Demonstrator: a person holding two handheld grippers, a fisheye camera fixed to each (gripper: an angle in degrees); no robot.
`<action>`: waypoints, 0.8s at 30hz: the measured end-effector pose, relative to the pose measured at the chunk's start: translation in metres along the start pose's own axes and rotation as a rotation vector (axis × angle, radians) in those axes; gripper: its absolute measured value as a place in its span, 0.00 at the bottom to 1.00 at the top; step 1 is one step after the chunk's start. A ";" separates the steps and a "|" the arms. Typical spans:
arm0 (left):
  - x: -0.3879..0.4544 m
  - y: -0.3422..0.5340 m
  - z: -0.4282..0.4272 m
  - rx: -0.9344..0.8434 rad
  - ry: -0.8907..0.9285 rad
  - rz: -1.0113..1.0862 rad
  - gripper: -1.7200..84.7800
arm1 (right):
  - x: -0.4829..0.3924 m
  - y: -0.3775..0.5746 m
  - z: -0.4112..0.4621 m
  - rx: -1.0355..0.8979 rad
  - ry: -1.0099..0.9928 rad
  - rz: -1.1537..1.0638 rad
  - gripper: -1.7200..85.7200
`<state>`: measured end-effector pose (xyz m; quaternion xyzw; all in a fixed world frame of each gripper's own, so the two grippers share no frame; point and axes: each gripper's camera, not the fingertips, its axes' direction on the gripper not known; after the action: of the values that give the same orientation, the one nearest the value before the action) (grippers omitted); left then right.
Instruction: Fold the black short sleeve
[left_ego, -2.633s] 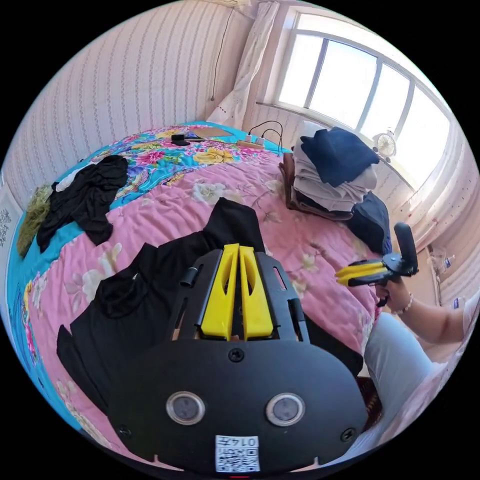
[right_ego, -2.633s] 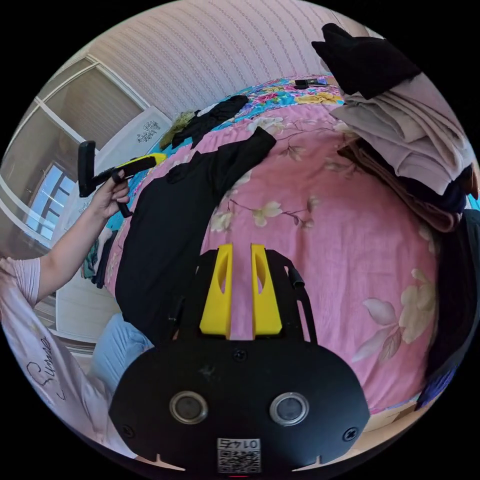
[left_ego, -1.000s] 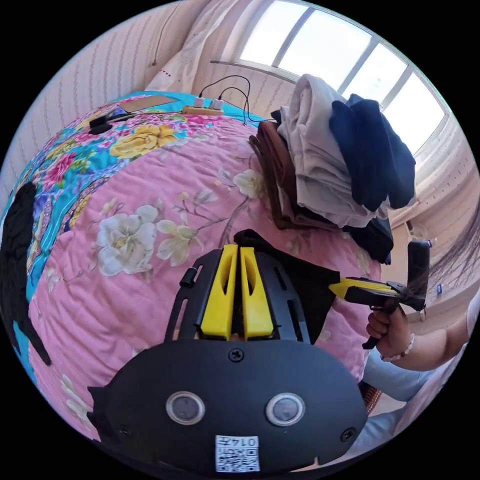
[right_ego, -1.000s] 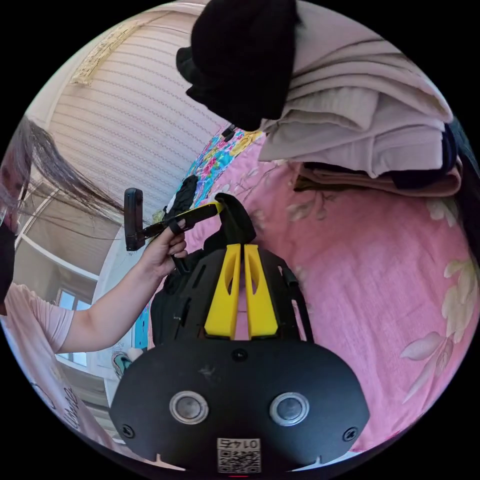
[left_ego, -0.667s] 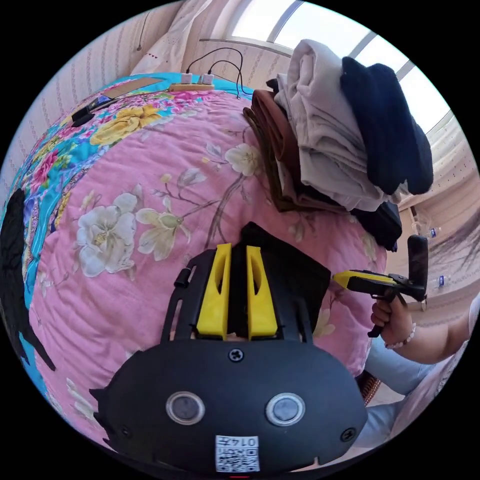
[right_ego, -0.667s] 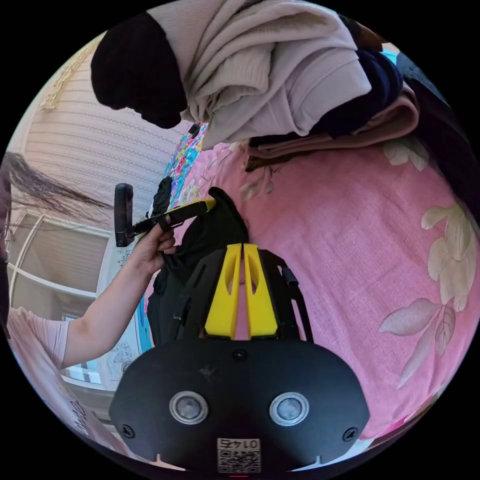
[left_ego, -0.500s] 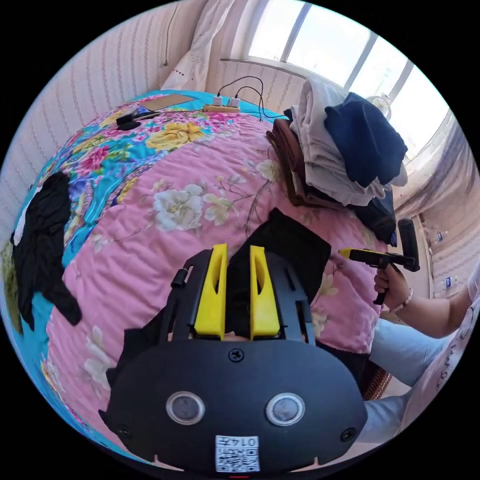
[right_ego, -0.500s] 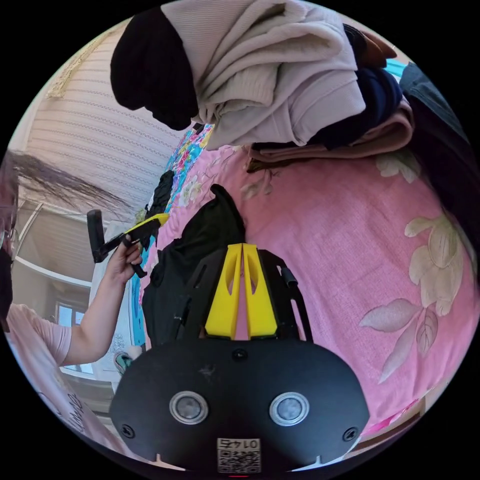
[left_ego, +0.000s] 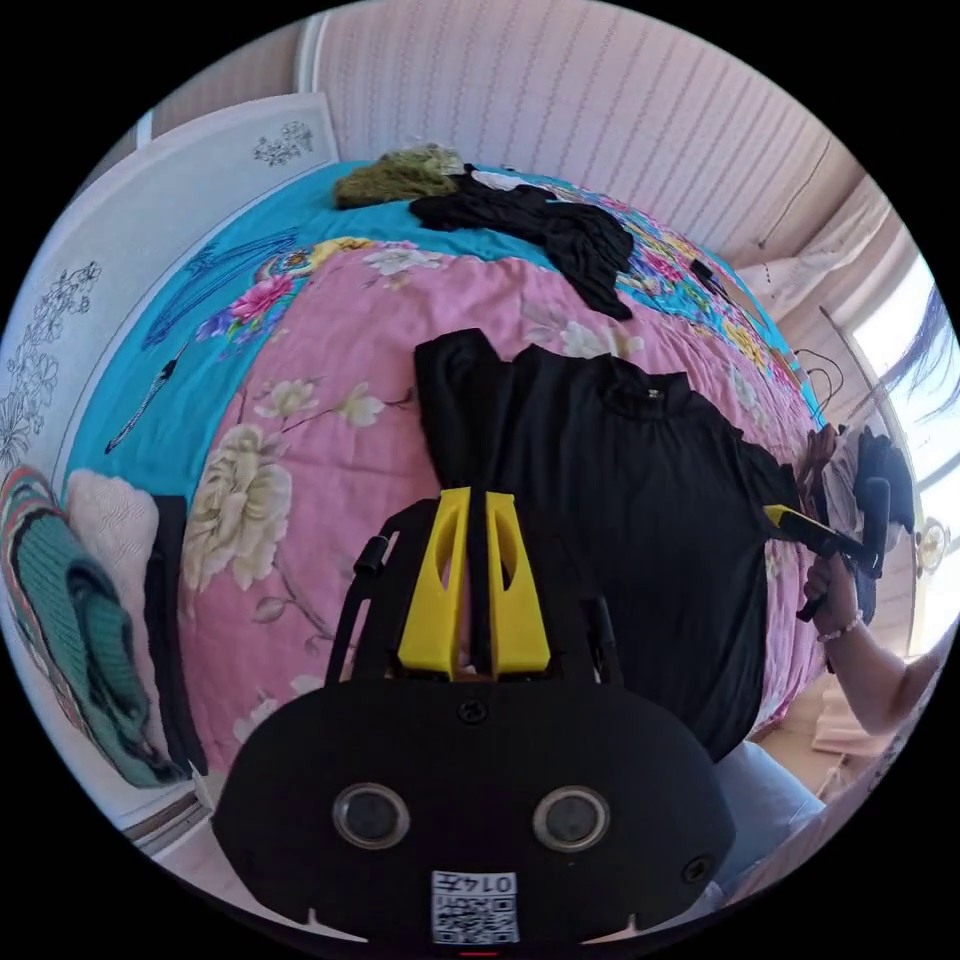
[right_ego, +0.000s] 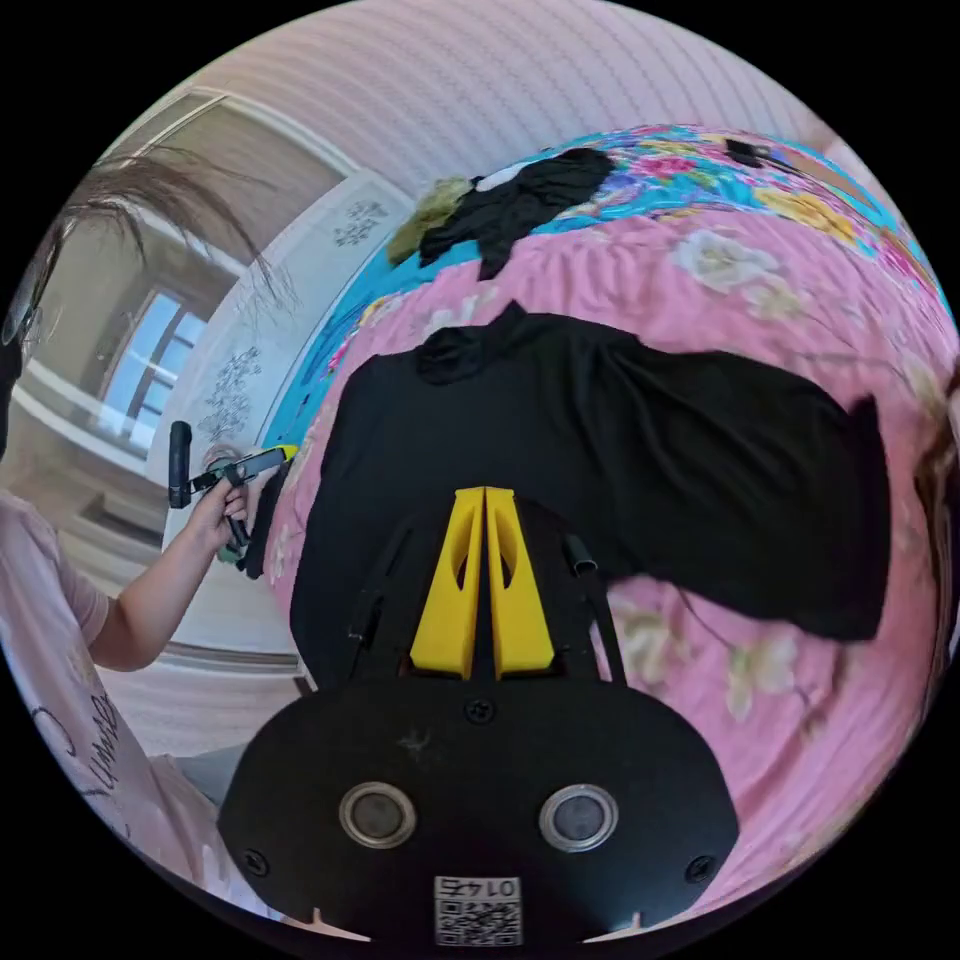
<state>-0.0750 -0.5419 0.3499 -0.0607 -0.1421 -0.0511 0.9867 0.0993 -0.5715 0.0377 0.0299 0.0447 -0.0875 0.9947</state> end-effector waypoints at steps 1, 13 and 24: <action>-0.018 0.000 -0.001 0.020 0.029 -0.034 0.06 | -0.023 -0.035 0.021 -0.031 -0.032 -0.082 0.02; -0.090 -0.040 0.059 -0.029 0.262 -0.085 0.11 | -0.172 -0.303 0.240 -0.325 -0.007 -0.341 0.11; -0.099 -0.017 0.001 0.016 0.297 0.064 0.09 | -0.182 -0.306 0.210 -0.320 -0.005 -0.296 0.02</action>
<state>-0.1717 -0.5501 0.3247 -0.0489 0.0071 -0.0270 0.9984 -0.1153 -0.8549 0.2481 -0.1354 0.0596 -0.2246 0.9632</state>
